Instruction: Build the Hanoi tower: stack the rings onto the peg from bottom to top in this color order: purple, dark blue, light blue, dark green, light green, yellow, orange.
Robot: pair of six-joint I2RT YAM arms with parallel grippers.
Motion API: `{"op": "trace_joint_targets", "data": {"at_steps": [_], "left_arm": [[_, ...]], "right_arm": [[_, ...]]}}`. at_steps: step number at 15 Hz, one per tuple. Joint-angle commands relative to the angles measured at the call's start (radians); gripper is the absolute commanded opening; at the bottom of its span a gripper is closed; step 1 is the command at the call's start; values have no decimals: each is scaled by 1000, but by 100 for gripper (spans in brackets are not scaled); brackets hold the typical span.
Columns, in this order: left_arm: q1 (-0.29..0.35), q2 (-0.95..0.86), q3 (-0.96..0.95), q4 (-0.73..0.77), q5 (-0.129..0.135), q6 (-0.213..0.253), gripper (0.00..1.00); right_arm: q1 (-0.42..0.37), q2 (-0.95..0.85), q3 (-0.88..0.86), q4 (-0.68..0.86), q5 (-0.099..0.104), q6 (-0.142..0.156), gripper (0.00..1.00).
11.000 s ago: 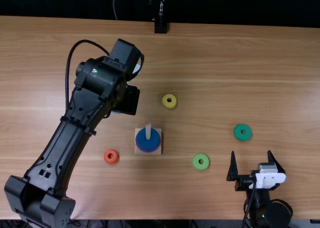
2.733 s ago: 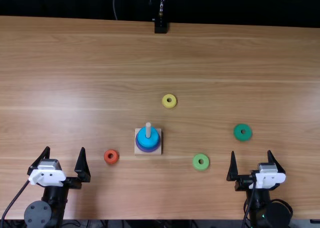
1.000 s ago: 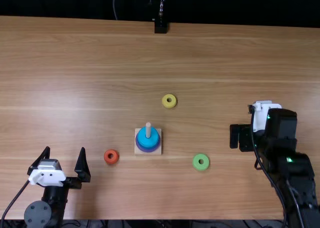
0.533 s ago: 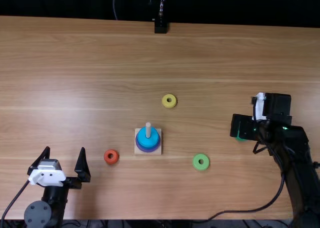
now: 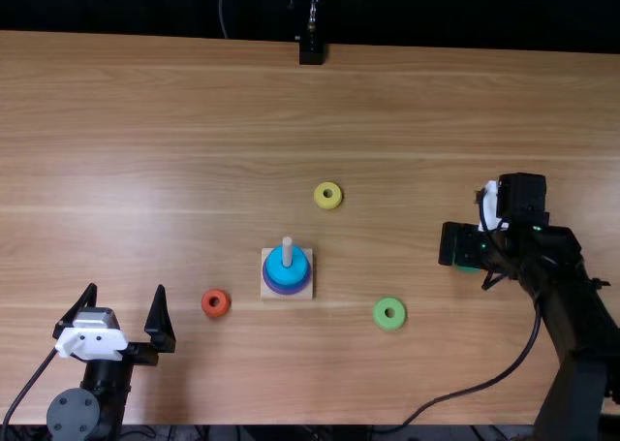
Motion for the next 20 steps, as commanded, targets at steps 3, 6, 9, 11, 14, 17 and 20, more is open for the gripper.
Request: {"op": "trace_joint_targets", "data": {"at_steps": [3,6,9,11,14,17,20], "left_arm": [[-6,-11,-30,5,15,-1,100],[-6,-11,-30,5,13,-1,100],[-6,-11,-30,5,15,-1,100],[-6,-11,-30,5,13,-1,100],[-6,-11,-30,7,13,-1,100],[-6,-11,-30,5,15,-1,100],[-6,-11,-30,5,13,-1,100]], "right_arm": [[-11,44,40,0,18,17,100],[-13,71,40,0,18,19,100],[-16,91,54,0,16,19,100],[-19,110,55,0,18,19,100],[-19,114,60,0,16,25,100],[-27,116,60,0,10,32,81],[-30,116,54,-4,8,28,7]]}}
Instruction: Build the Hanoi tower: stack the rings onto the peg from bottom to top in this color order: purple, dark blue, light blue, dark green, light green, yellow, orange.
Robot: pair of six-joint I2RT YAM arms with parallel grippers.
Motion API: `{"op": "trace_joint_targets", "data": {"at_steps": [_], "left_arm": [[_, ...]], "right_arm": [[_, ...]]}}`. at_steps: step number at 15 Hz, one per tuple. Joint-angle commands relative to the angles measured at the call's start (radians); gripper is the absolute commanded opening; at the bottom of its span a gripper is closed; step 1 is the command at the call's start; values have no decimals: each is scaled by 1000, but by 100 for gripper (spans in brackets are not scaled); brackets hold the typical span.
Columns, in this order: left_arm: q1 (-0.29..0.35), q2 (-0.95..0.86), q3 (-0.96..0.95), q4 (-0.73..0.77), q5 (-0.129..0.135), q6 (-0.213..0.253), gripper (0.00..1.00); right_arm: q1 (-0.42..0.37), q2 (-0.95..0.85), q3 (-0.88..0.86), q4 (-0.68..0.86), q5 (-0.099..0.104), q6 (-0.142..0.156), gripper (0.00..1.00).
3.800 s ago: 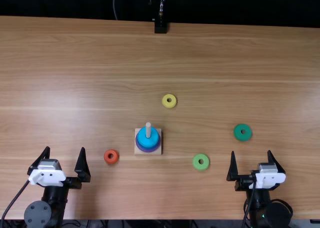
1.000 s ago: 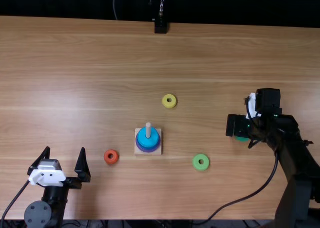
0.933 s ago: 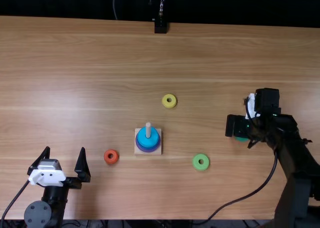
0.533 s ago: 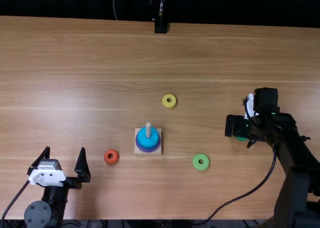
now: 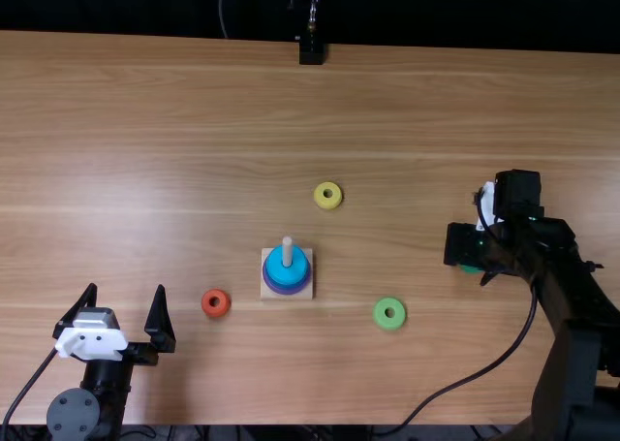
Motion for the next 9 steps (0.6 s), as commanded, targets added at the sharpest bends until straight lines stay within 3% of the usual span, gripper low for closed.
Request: {"op": "trace_joint_targets", "data": {"at_steps": [1,7,9], "left_arm": [[-6,-11,-30,5,13,0,100],[-6,-11,-30,5,15,-2,100],[-6,-11,-30,5,13,0,100]], "right_arm": [[-15,16,18,-2,7,9,0],[-12,11,53,-6,5,4,0],[-12,10,87,-17,5,-18,0]]}}
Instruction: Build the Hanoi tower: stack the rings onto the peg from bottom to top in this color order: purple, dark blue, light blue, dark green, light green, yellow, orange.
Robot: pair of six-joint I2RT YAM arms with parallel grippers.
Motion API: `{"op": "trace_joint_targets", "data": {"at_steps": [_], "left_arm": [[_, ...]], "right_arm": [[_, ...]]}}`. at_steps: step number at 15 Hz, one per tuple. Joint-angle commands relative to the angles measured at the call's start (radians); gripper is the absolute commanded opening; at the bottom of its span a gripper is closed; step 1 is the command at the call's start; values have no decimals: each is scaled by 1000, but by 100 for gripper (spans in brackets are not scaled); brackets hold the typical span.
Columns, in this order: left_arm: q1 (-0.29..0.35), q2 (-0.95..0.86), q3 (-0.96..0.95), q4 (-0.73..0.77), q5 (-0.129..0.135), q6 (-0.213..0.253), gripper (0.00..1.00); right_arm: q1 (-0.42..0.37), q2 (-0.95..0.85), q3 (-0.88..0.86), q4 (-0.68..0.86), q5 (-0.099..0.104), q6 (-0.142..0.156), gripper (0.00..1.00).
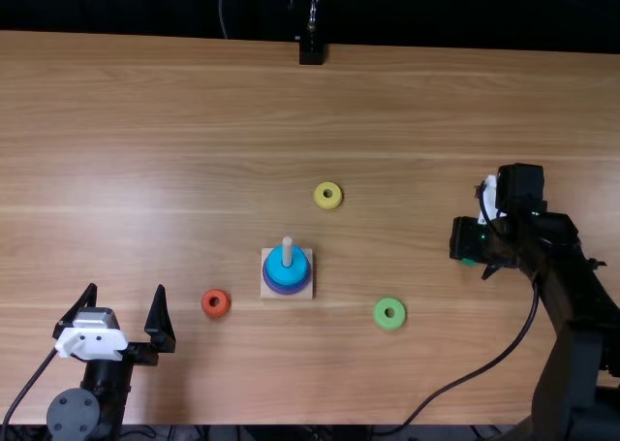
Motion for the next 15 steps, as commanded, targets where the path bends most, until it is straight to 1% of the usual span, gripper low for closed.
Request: {"op": "trace_joint_targets", "data": {"at_steps": [1,2,3,4,5,6,10,15], "left_arm": [[-6,-11,-30,5,13,0,100],[-6,-11,-30,5,13,0,100],[-6,-11,-30,7,13,0,100],[-6,-11,-30,5,13,0,100],[-6,-11,-30,5,13,0,100],[-6,-11,-30,5,13,0,100],[-6,-11,-30,5,13,0,100],[-6,-11,-30,5,13,-2,100]], "right_arm": [[-7,7,58,-18,4,-32,0],[-4,2,86,-68,4,-59,0],[2,-10,109,-136,4,-80,0],[26,-47,130,-182,4,-96,0],[60,-87,156,-208,4,-105,0],[89,-111,175,-234,2,-109,0],[253,-208,265,-374,-2,-109,0],[477,-231,379,-390,-2,-105,0]]}}
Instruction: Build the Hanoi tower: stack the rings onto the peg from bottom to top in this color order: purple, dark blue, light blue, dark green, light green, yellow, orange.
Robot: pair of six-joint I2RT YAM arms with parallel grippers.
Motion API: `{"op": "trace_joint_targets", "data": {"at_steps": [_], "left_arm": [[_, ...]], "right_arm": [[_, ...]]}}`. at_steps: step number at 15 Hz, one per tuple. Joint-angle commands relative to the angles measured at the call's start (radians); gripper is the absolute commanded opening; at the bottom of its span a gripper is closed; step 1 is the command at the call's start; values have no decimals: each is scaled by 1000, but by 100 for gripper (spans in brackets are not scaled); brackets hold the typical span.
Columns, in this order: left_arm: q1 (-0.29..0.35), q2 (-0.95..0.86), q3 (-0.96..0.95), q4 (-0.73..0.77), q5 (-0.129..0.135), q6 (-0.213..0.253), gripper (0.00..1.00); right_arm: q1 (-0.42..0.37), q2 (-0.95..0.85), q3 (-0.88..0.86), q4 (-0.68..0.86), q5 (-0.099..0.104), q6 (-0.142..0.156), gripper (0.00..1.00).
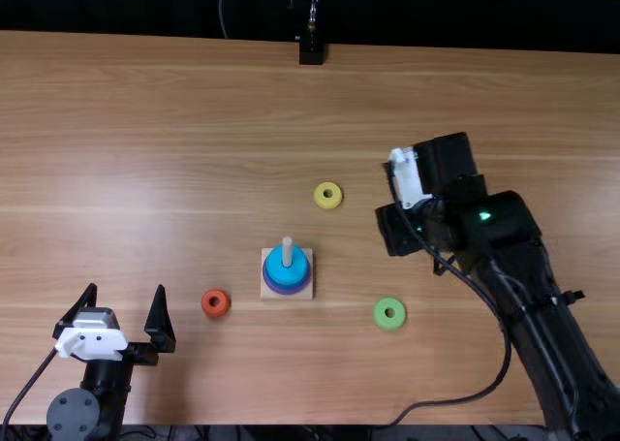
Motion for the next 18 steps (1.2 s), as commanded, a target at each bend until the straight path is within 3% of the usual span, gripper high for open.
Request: {"op": "trace_joint_targets", "data": {"at_steps": [1,9,18], "left_arm": [[-6,-11,-30,7,13,-2,100],[-6,-11,-30,5,15,0,100],[-6,-11,-30,5,13,0,100]], "right_arm": [[59,-20,59,-1,-2,1,0],[237,-8,203,-3,-2,-1,0],[315,53,244,-1,-2,4,0]]}}
